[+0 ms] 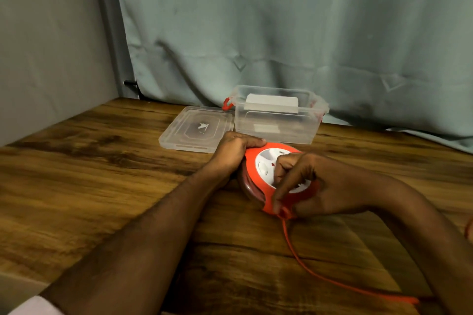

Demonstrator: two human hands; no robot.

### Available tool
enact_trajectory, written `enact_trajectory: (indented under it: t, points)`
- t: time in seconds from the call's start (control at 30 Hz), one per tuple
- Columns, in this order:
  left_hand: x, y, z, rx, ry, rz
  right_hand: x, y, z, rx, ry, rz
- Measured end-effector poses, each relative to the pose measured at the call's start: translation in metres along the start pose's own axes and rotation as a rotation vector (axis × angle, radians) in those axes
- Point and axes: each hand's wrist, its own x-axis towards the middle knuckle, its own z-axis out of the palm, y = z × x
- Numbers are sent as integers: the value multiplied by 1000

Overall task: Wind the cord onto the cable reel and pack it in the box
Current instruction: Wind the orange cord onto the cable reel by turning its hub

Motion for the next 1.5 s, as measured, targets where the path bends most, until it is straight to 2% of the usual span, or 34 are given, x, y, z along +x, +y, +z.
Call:
enact_trajectory:
  t: [0.17, 0.23, 0.43, 0.53, 0.67, 0.87, 0.97, 1.1, 1.37, 1.5]
  points:
    - [-1, 0, 1, 8, 3, -36, -2, -2, -2, 53, 57, 83]
    - [-1, 1, 1, 2, 29, -26, -3, 0, -4, -40, 100, 181]
    - [2, 2, -1, -69, 205, -8, 2, -6, -4, -103, 200, 300]
    - [4, 2, -3, -109, 292, 24, 5, -4, -5, 16, 286, 407]
    - [6, 0, -4, -123, 332, 73, 0, 0, -5, 186, 204, 472]
    - [10, -4, -5, -123, 356, 60, -1, 10, -3, 147, 92, 610]
    - [10, -4, -5, -118, 338, 59, -1, 14, -5, 69, 106, 597]
    - [9, -2, -5, -129, 338, 44, -1, 11, -6, -49, 59, 459]
    - [10, -2, -7, -196, 355, -10, -17, 12, -18, 6, -50, 321]
    - [12, -3, -7, -212, 361, -45, -15, 14, -23, 2, 128, 175]
